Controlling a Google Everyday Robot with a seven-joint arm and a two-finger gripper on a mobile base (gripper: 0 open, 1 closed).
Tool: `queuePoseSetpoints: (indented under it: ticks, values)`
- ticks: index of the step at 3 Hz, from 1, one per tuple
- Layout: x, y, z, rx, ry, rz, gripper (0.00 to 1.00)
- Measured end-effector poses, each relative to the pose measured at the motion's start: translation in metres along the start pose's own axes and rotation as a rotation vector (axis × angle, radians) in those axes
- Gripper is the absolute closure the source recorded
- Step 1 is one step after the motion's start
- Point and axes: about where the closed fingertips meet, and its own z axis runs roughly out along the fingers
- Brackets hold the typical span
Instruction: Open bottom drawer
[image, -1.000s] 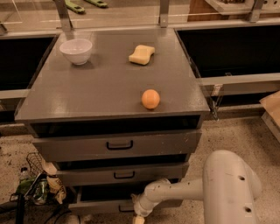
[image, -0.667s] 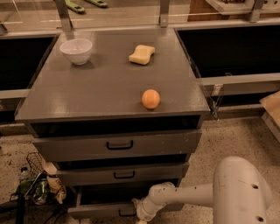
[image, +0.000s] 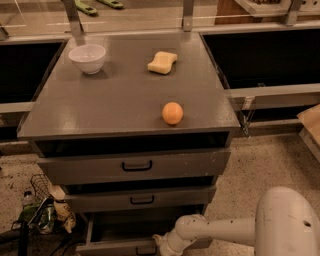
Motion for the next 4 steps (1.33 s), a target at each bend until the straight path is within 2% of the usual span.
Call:
queuePoseSetpoints:
  ticks: [3,4]
  values:
    - [0.010,0.064,-0.006,-0.045,-0.001,-0.079,0.00]
    - [0.010,0.064,-0.006,-0.045,-0.001,-0.079,0.00]
